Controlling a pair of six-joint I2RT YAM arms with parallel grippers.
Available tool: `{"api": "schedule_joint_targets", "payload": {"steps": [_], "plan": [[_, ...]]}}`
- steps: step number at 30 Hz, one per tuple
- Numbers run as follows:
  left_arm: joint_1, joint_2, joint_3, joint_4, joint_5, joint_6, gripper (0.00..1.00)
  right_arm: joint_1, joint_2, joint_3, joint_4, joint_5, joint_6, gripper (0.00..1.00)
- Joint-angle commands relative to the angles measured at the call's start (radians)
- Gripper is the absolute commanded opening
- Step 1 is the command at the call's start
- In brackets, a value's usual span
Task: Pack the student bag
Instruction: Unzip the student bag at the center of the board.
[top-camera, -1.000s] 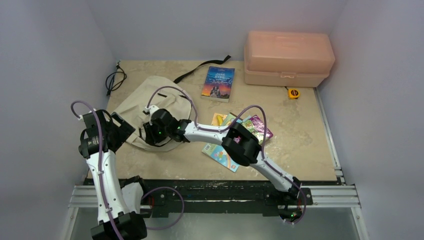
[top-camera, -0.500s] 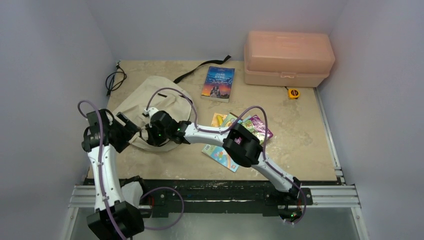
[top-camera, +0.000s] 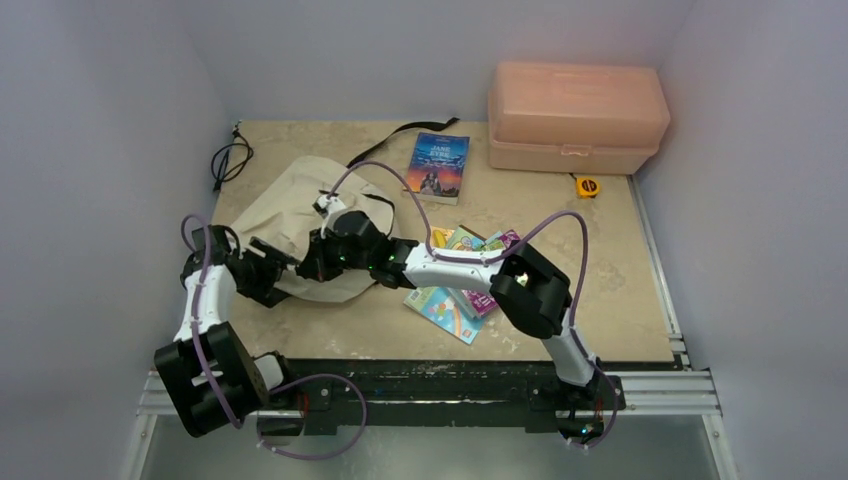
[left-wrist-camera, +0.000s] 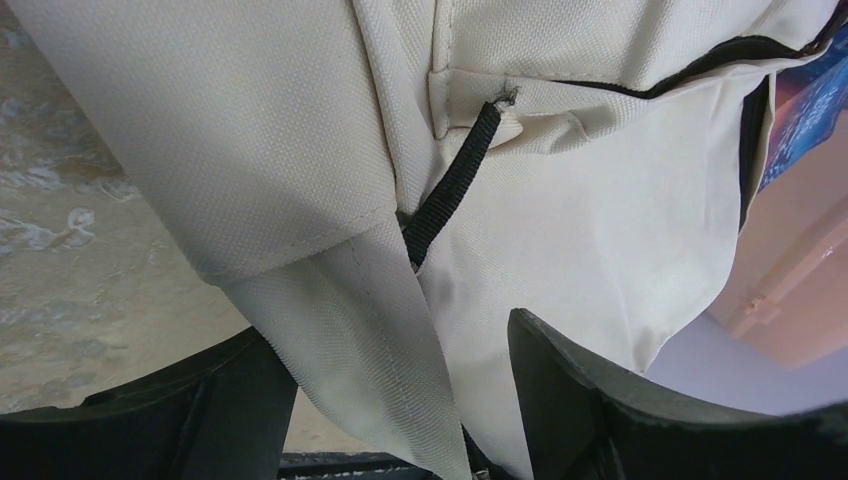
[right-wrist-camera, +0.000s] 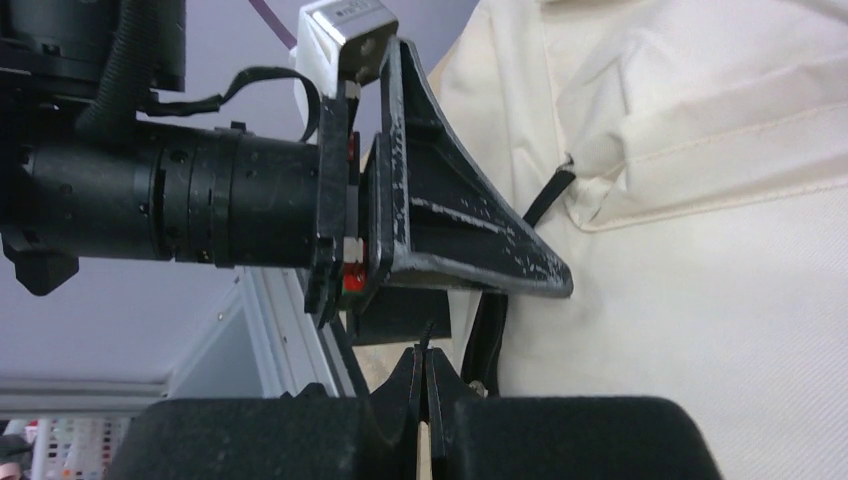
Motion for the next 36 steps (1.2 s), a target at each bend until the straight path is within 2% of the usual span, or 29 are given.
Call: {"api": "schedule_joint_targets", "payload": {"steps": [1,2,3,6,8,12,16,21,25,26,28,32,33,36], "plan": [[0.017,-0.011,-0.017,0.088,0.044,-0.025,0.72,0.003,-0.065,-0.066,0.181,-0.034,0.086,0.0],[0.021,-0.014,-0.028,0.104,0.054,-0.026,0.66,0.003,-0.074,-0.083,0.201,-0.034,0.094,0.0],[0.026,-0.018,-0.044,0.118,0.066,-0.028,0.56,0.003,-0.08,-0.098,0.222,-0.035,0.104,0.0],[0.029,-0.014,-0.06,0.144,0.092,-0.026,0.25,0.001,-0.101,-0.127,0.247,-0.026,0.11,0.0],[0.033,-0.008,-0.054,0.129,0.069,-0.012,0.01,0.0,-0.132,-0.173,0.275,-0.007,0.116,0.0],[0.053,-0.018,-0.031,0.075,0.015,0.029,0.0,-0.017,-0.22,-0.275,0.257,0.059,0.137,0.0],[0.067,-0.062,-0.002,0.013,-0.055,0.066,0.0,-0.104,-0.394,-0.476,0.324,0.059,0.149,0.0],[0.077,-0.113,0.011,-0.017,-0.116,0.112,0.0,-0.278,-0.598,-0.714,0.425,-0.029,0.086,0.0],[0.078,-0.134,0.018,-0.004,-0.068,0.136,0.0,-0.309,-0.61,-0.733,0.423,-0.099,0.036,0.0],[0.077,-0.146,0.017,0.005,-0.038,0.149,0.04,-0.309,-0.599,-0.72,0.423,-0.112,0.029,0.0],[0.061,-0.187,0.013,0.023,0.031,0.17,0.32,-0.307,-0.574,-0.688,0.436,-0.138,0.051,0.0],[-0.082,-0.349,0.055,-0.022,-0.017,0.199,0.68,-0.307,-0.535,-0.654,0.455,-0.181,0.073,0.0],[-0.118,-0.381,0.067,-0.027,-0.019,0.211,0.73,-0.307,-0.531,-0.65,0.454,-0.188,0.073,0.0],[-0.202,-0.433,0.098,-0.03,0.019,0.259,0.77,-0.306,-0.521,-0.637,0.429,-0.212,0.069,0.0]]}}
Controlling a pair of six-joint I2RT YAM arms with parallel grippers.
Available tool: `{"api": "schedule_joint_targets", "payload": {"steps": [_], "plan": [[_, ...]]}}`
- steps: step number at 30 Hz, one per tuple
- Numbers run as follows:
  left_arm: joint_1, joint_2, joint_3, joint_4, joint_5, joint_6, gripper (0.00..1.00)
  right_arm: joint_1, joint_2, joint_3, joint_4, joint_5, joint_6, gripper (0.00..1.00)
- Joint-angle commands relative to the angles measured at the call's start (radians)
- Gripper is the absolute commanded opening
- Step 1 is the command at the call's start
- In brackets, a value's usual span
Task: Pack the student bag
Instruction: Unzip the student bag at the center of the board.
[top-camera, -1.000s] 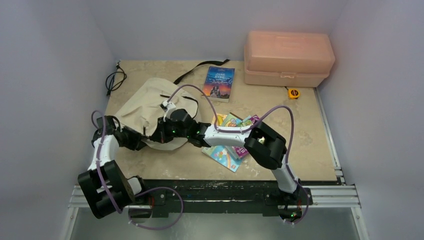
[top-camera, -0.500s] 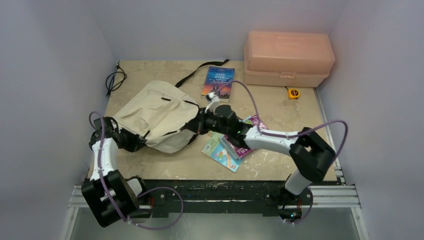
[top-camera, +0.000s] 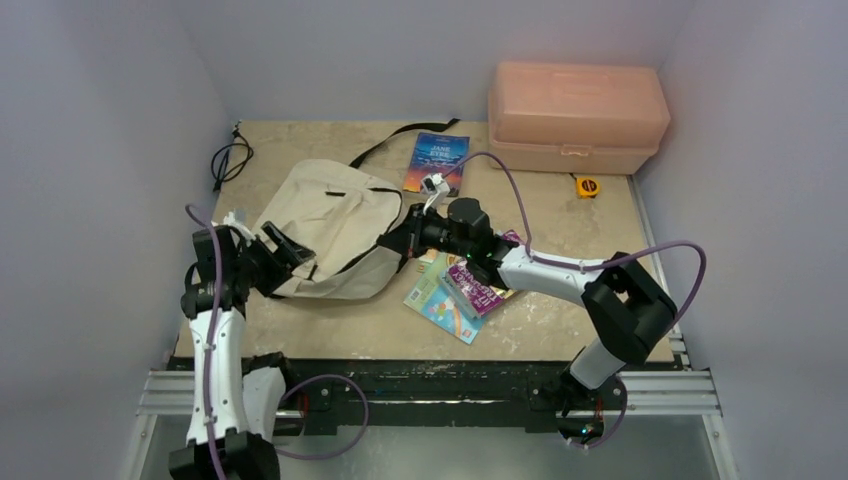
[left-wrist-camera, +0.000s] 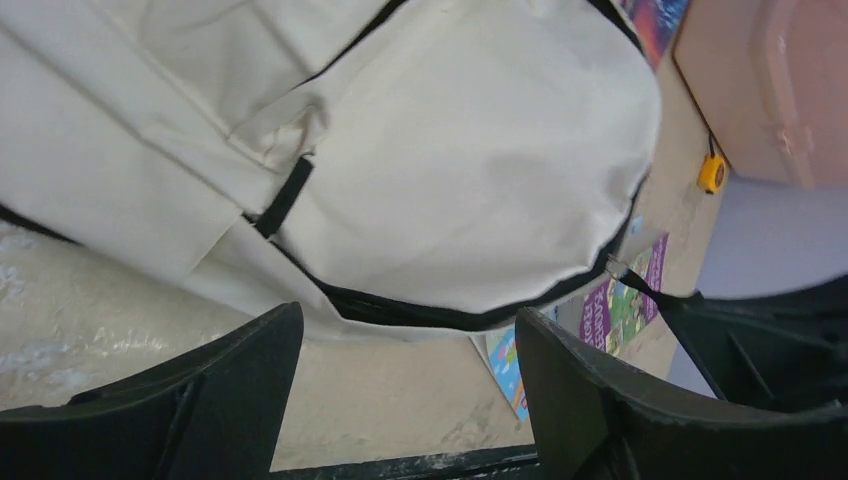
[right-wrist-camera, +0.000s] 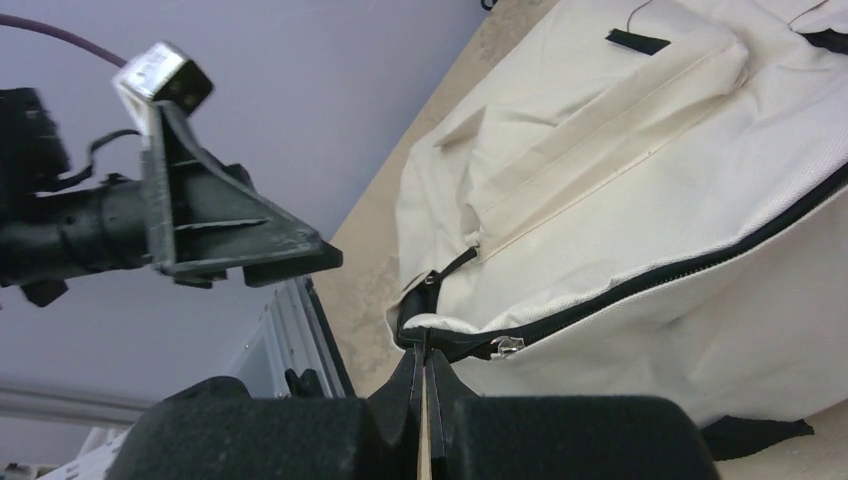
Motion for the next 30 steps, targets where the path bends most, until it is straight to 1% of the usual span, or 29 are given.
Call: {"api": "schedule_joint_targets", "payload": {"steps": [1,3,6,7,8,10,13,17,20,22,23,24,25,26,27,30], "plan": [[-0.134,-0.068,0.09,0.033,0.03,0.11,0.79,-0.006,-0.004,0.063,0.071,-0.072,-0.003,0.0],[-0.264,-0.049,0.122,0.053,0.0,0.156,0.85,-0.003,-0.005,0.063,0.071,-0.093,0.006,0.0],[-0.474,0.045,0.207,0.046,-0.112,0.218,0.86,-0.001,-0.013,0.06,0.069,-0.103,0.019,0.0],[-0.52,0.087,0.24,0.036,-0.142,0.237,0.86,0.001,-0.019,0.059,0.065,-0.102,0.021,0.0],[-0.559,0.135,0.271,0.024,-0.164,0.257,0.83,0.0,-0.027,0.059,0.061,-0.101,0.023,0.0],[-0.608,0.223,0.33,-0.006,-0.191,0.298,0.77,0.0,-0.041,0.055,0.055,-0.095,0.027,0.0],[-0.625,0.318,0.369,-0.037,-0.195,0.33,0.72,0.002,-0.063,0.046,0.049,-0.086,0.039,0.0],[-0.642,0.368,0.347,-0.017,-0.107,0.335,0.71,0.002,-0.083,0.031,0.045,-0.069,0.056,0.0],[-0.657,0.389,0.342,-0.022,-0.134,0.337,0.65,0.002,-0.092,0.027,0.046,-0.068,0.063,0.0],[-0.66,0.409,0.352,-0.027,-0.124,0.338,0.58,0.002,-0.096,0.026,0.048,-0.066,0.069,0.0],[-0.661,0.416,0.355,-0.028,-0.121,0.336,0.49,0.002,-0.097,0.024,0.051,-0.064,0.074,0.0],[-0.663,0.419,0.355,-0.032,-0.134,0.332,0.38,0.003,-0.099,0.022,0.055,-0.056,0.082,0.0],[-0.665,0.42,0.355,-0.039,-0.153,0.331,0.25,0.002,-0.102,0.016,0.053,-0.038,0.091,0.0],[-0.665,0.419,0.356,-0.057,-0.179,0.335,0.09,0.002,-0.108,0.01,0.042,-0.004,0.106,0.0],[-0.665,0.413,0.354,-0.081,-0.209,0.341,0.0,0.001,-0.115,0.001,0.033,0.031,0.128,0.0],[-0.666,0.356,0.325,-0.13,-0.263,0.386,0.0,-0.044,-0.124,-0.022,0.037,0.116,0.211,0.0]]}}
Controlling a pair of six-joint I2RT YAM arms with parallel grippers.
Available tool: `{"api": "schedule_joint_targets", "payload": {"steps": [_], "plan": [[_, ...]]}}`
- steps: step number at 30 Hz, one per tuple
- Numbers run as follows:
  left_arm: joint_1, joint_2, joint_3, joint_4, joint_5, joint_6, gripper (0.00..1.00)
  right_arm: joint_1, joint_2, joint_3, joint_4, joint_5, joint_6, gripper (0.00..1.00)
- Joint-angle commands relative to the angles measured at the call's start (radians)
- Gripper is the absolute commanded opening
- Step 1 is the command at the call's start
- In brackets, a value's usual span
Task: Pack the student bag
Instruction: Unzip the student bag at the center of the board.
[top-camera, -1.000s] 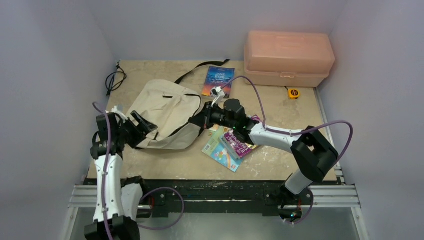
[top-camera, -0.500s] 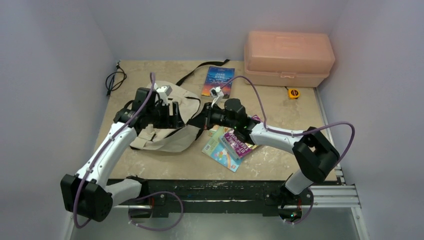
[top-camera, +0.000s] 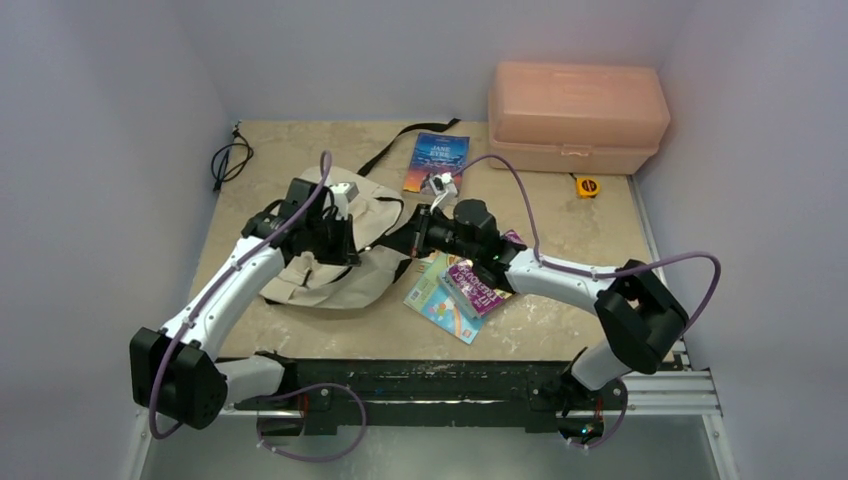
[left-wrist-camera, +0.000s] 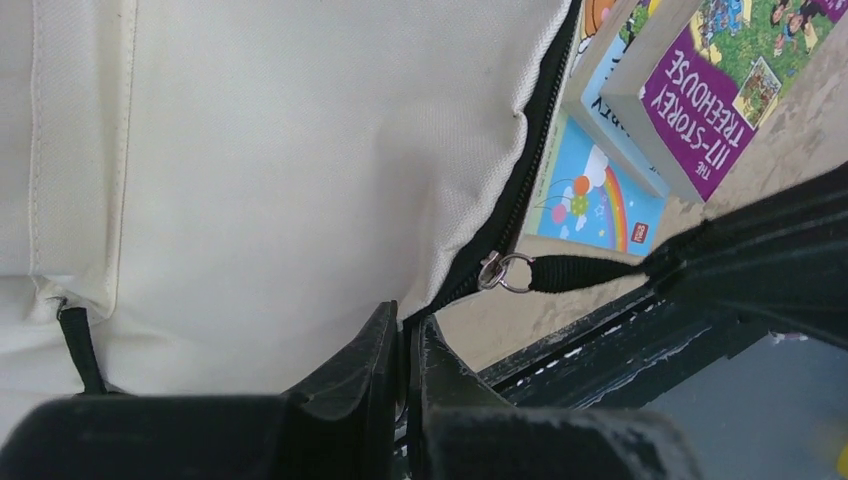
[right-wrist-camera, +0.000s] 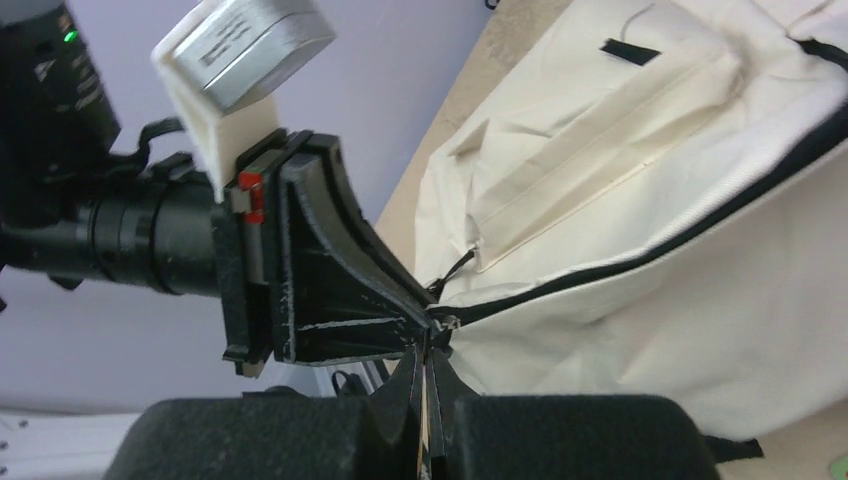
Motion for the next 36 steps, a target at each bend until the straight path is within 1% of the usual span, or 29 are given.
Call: {"api": "schedule_joint_targets", "payload": {"steps": [1,5,7,9,11,12,14,16,20,24,27,30,33,34,36], "plan": [[0.0,-0.1,-0.028,-0.083,-0.104,0.077,0.0,-0.071,-0.063,-0.016,0.076,0.124,0.14,0.0],[-0.002,-0.251,-0.117,-0.056,-0.079,0.155,0.0,-0.197,0.005,0.015,0.162,0.107,0.197,0.0],[-0.002,-0.305,-0.144,-0.031,-0.048,0.164,0.0,-0.256,0.06,0.054,0.172,0.082,0.209,0.0],[-0.002,-0.343,-0.167,-0.008,-0.028,0.16,0.0,-0.301,0.119,0.076,0.239,0.04,0.238,0.0],[-0.002,-0.361,-0.17,-0.014,-0.029,0.156,0.0,-0.323,0.179,0.139,0.204,0.009,0.217,0.0],[-0.003,-0.367,-0.172,-0.013,-0.026,0.154,0.0,-0.33,0.212,0.175,0.169,-0.014,0.196,0.0],[-0.002,-0.381,-0.179,-0.012,-0.031,0.148,0.0,-0.335,0.272,0.217,0.187,-0.024,0.172,0.0],[-0.003,-0.399,-0.18,-0.02,-0.028,0.143,0.0,-0.336,0.339,0.298,0.132,-0.039,0.137,0.0],[-0.004,-0.453,-0.149,-0.072,-0.026,0.109,0.0,-0.335,0.465,0.414,0.107,-0.013,0.103,0.0],[-0.005,-0.547,-0.112,-0.086,-0.028,0.054,0.0,-0.334,0.555,0.512,0.073,0.043,0.084,0.0],[-0.005,-0.57,-0.07,-0.124,-0.028,0.04,0.0,-0.335,0.621,0.577,0.055,0.062,0.081,0.0],[-0.005,-0.566,-0.077,-0.131,-0.057,0.032,0.0,-0.333,0.646,0.62,0.022,0.072,0.051,0.0],[-0.005,-0.508,-0.085,-0.114,-0.075,-0.004,0.0,-0.305,0.58,0.594,-0.019,0.05,0.001,0.0],[-0.005,-0.478,-0.078,-0.113,-0.084,-0.019,0.06,-0.291,0.546,0.566,-0.024,0.041,-0.007,0.0],[-0.005,-0.414,-0.062,-0.109,-0.123,-0.05,0.29,-0.263,0.474,0.495,-0.013,0.006,0.004,0.0]]}}
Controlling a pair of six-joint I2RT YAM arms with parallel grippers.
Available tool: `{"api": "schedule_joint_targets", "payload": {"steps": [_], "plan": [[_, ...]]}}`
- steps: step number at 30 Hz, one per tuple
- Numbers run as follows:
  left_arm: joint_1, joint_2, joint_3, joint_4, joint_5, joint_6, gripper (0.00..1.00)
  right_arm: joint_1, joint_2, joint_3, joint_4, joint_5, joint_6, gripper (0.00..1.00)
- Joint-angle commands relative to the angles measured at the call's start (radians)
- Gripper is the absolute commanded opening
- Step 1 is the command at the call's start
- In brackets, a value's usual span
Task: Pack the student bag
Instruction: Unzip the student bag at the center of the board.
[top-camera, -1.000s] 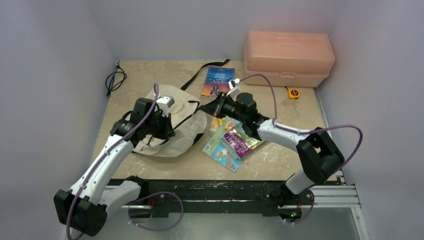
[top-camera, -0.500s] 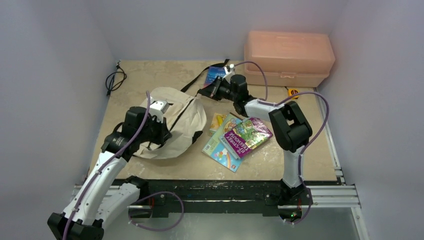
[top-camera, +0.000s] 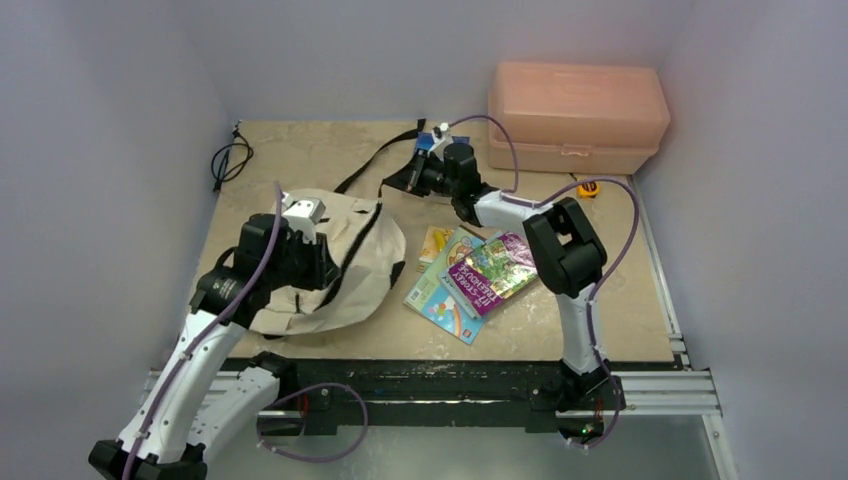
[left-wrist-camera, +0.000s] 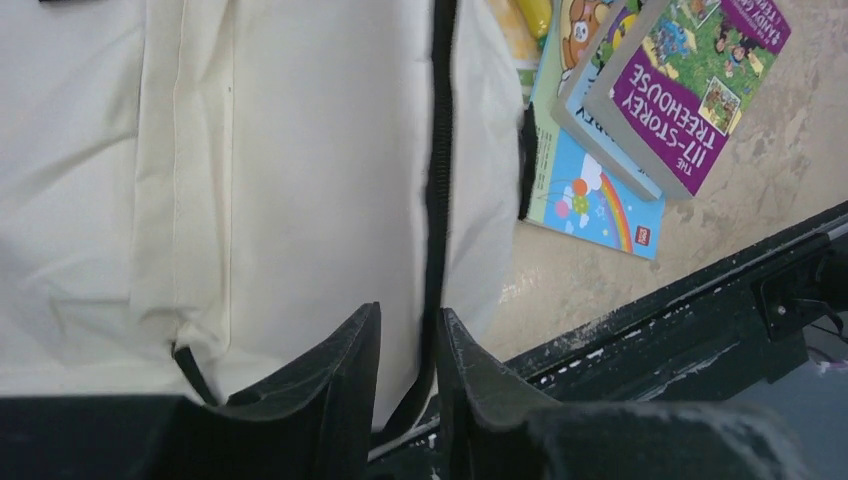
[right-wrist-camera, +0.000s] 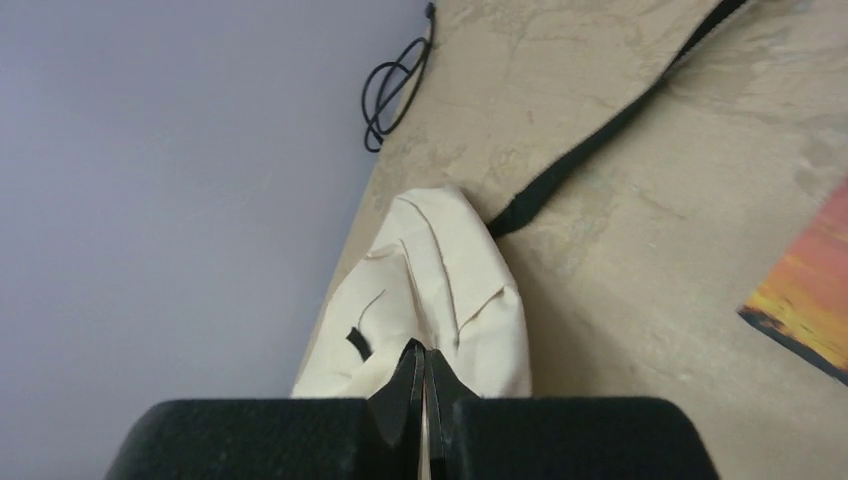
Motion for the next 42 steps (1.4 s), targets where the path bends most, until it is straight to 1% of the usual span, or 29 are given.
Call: {"api": "schedule_joint_targets", "payload": {"steps": [1,4,6,7,8,10,14,15,18,20,21,22,24,26,28,30,32,34,37,38,39,40,41,42], "plan": [[-0.002,0.105,0.068,-0.043,-0.03,-0.09,0.37,0.012,-0.182,-0.113,0.008,0.126,-0.061,0.0],[-0.002,0.185,0.094,0.016,-0.032,-0.118,0.56,0.073,-0.26,-0.217,0.044,0.117,-0.031,0.0],[-0.002,0.238,0.115,0.069,0.002,-0.127,0.79,0.106,-0.316,-0.273,0.067,0.131,-0.013,0.0],[-0.002,0.265,0.128,0.086,0.023,-0.131,0.86,0.115,-0.336,-0.303,0.08,0.139,0.001,0.0],[-0.005,0.293,0.141,0.1,0.041,-0.133,0.89,0.123,-0.353,-0.325,0.092,0.144,0.014,0.0],[-0.018,0.337,0.16,0.125,0.068,-0.148,0.91,0.139,-0.382,-0.356,0.098,0.152,0.028,0.0],[-0.068,0.392,0.181,0.174,0.063,-0.158,0.93,0.158,-0.419,-0.38,0.087,0.171,0.031,0.0],[-0.077,0.406,0.187,0.178,0.055,-0.16,0.9,0.163,-0.424,-0.382,0.087,0.17,0.033,0.0],[-0.088,0.448,0.194,0.171,0.037,-0.166,0.76,0.168,-0.434,-0.388,0.092,0.17,0.046,0.0],[-0.093,0.459,0.184,0.15,0.019,-0.168,0.61,0.169,-0.44,-0.388,0.086,0.171,0.046,0.0],[-0.095,0.457,0.175,0.145,0.01,-0.166,0.56,0.169,-0.442,-0.388,0.084,0.171,0.046,0.0],[-0.096,0.451,0.162,0.143,0.004,-0.164,0.54,0.169,-0.443,-0.389,0.081,0.171,0.046,0.0],[-0.097,0.434,0.135,0.145,-0.021,-0.166,0.53,0.168,-0.444,-0.386,0.081,0.17,0.049,0.0],[-0.097,0.43,0.121,0.148,-0.024,-0.161,0.59,0.17,-0.443,-0.383,0.091,0.167,0.06,0.0],[-0.096,0.442,0.124,0.154,-0.007,-0.157,0.61,0.172,-0.441,-0.377,0.094,0.164,0.067,0.0],[-0.099,0.463,0.122,0.17,0.004,-0.158,0.61,0.174,-0.442,-0.371,0.092,0.166,0.072,0.0],[-0.102,0.485,0.119,0.178,-0.002,-0.151,0.57,0.175,-0.446,-0.369,0.091,0.171,0.075,0.0],[-0.103,0.502,0.115,0.177,-0.009,-0.145,0.48,0.175,-0.45,-0.37,0.086,0.184,0.078,0.0],[-0.103,0.508,0.098,0.183,0.008,-0.132,0.31,0.175,-0.447,-0.368,0.082,0.201,0.086,0.0],[-0.103,0.506,0.094,0.18,0.008,-0.124,0.27,0.175,-0.442,-0.365,0.081,0.206,0.089,0.0],[-0.103,0.501,0.092,0.173,0.002,-0.115,0.1,0.175,-0.438,-0.362,0.081,0.213,0.094,0.0],[-0.103,0.491,0.091,0.162,-0.007,-0.105,0.03,0.174,-0.432,-0.358,0.081,0.222,0.096,0.0],[-0.103,0.476,0.091,0.15,-0.016,-0.089,0.0,0.174,-0.426,-0.351,0.078,0.234,0.097,0.0],[-0.103,0.454,0.09,0.134,-0.025,-0.068,0.0,0.174,-0.417,-0.342,0.076,0.248,0.096,0.0]]}}
